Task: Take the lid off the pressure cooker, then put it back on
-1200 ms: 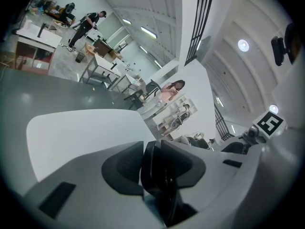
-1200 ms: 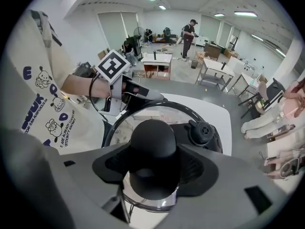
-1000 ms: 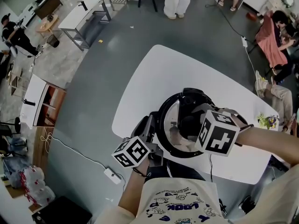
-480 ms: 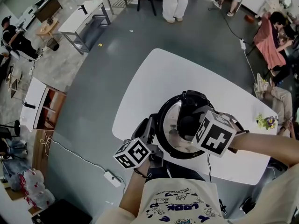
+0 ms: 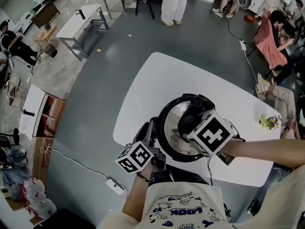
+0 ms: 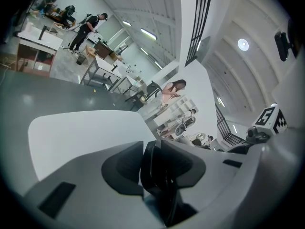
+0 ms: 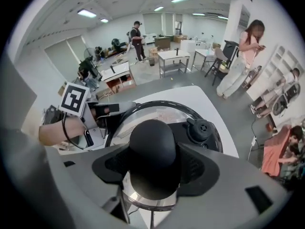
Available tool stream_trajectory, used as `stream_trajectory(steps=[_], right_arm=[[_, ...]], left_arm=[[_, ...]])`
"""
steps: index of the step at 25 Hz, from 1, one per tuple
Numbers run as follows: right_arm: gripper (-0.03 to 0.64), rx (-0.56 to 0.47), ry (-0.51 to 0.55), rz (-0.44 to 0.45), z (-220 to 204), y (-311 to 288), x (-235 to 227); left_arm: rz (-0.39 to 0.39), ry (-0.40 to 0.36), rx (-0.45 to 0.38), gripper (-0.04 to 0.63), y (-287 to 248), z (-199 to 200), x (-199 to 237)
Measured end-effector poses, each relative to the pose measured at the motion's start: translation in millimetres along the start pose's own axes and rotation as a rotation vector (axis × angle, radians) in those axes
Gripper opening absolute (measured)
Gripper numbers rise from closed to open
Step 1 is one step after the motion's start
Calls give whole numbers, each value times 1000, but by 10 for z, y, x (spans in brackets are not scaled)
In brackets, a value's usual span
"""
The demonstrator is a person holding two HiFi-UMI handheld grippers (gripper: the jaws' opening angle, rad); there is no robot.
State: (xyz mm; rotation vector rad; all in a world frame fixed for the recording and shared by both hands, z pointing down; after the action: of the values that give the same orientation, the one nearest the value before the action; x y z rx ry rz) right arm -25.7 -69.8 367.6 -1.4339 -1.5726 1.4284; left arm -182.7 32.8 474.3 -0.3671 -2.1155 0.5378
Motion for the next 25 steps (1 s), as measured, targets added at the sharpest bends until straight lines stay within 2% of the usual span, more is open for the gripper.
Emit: stream_trajectory(steps=[3, 11, 18, 25], right_arm=[[301, 6, -44, -11, 19, 5, -29], [302, 2, -5, -2, -33, -4, -47], [305, 87, 30, 9, 30, -2, -8], [304, 41, 52, 10, -13, -13, -10]], left_arm=[[3, 3, -2, 127, -21, -2, -1], [3, 0, -1, 129, -33, -47, -13], [1, -3, -3, 129, 9, -29, -13], [13, -22, -6, 132, -1, -37, -26]])
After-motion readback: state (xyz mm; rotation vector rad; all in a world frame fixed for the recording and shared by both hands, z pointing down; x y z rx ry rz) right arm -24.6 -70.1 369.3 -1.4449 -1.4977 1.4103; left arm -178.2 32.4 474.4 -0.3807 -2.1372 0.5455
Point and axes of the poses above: the fingertips, and each gripper's own axes: y backward along the fingers, x to its left, z out of its top, the point moved 8 cm from there along y, backward along the fingers, and after that the axes turned 10 degrees about z, right-handed, at the moved point
